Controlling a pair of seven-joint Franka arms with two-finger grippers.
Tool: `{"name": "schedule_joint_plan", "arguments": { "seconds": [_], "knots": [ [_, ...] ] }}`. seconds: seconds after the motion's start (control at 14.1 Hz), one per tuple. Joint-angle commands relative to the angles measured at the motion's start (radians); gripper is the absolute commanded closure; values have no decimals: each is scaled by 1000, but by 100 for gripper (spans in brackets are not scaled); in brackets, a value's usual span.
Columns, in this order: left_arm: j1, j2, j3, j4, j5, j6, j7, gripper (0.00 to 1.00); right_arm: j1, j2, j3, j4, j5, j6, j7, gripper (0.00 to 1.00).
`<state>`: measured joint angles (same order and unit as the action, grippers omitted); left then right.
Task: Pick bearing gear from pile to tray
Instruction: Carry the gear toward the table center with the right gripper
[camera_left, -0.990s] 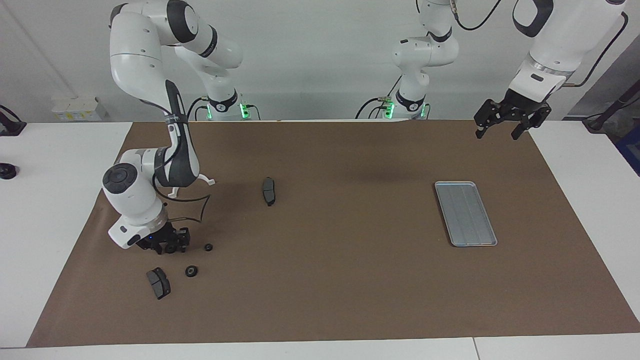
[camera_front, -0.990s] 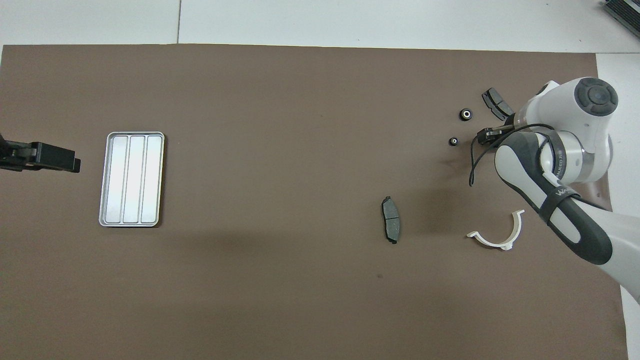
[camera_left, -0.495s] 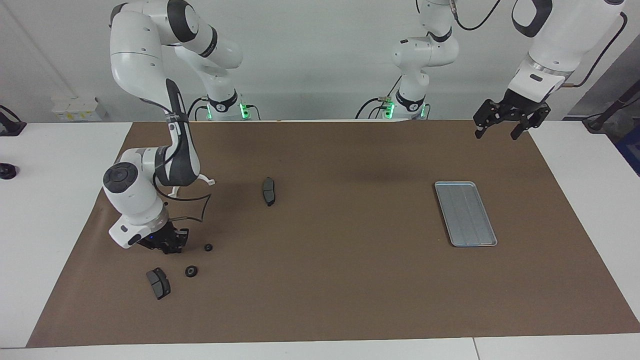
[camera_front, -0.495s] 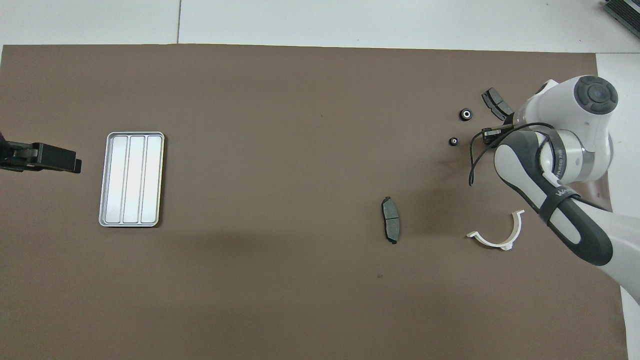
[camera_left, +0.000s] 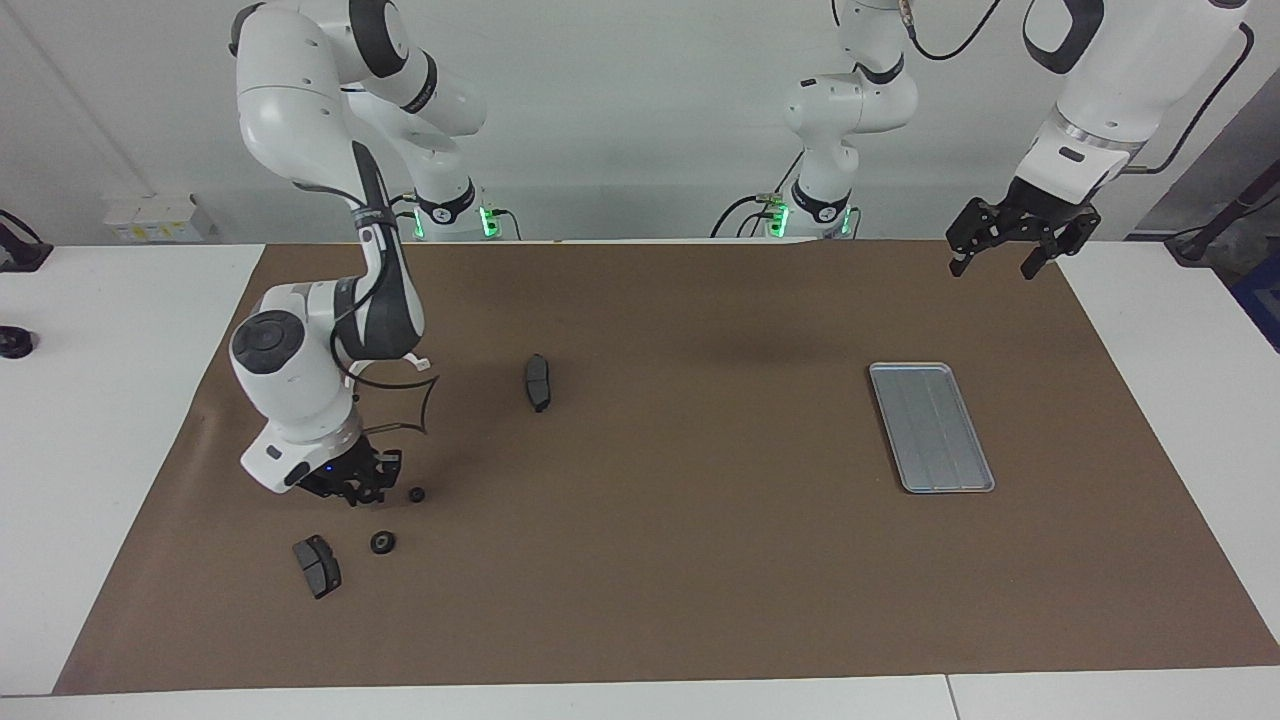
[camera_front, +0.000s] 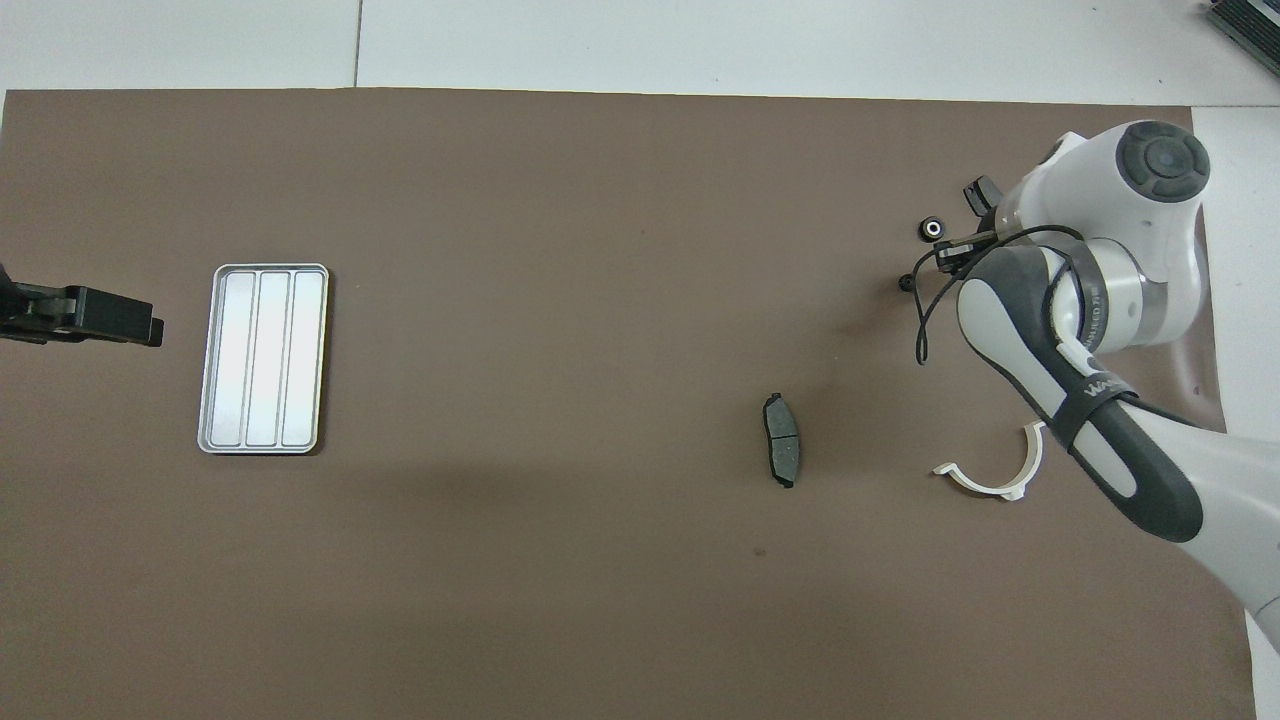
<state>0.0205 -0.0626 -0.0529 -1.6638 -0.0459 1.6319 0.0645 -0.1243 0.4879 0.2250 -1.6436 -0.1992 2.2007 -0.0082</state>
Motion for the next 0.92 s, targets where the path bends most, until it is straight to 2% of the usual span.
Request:
{"name": "schedule_joint_plan", "arguments": {
  "seconds": [0.0, 0.21, 0.42, 0.64, 0.85],
  "knots": [
    [-2, -29, -2, -37, 15, 23, -15, 0, 130, -28, 2, 7, -11, -10, 109, 100],
    [-2, -29, -2, -37, 15, 23, -15, 0, 289, -29, 2, 7, -9, 51, 246, 100],
    [-2, -29, -2, -37, 15, 25, -15, 0, 417, -31, 2, 5, -8, 117, 306, 100],
    [-2, -29, -2, -37, 15, 25, -15, 0, 535, -12, 7, -4, -3, 258, 404, 100],
    [-2, -31, -2, -43, 15, 29, -15, 0, 612, 58, 5, 2, -9, 394, 502, 100]
  ]
}}
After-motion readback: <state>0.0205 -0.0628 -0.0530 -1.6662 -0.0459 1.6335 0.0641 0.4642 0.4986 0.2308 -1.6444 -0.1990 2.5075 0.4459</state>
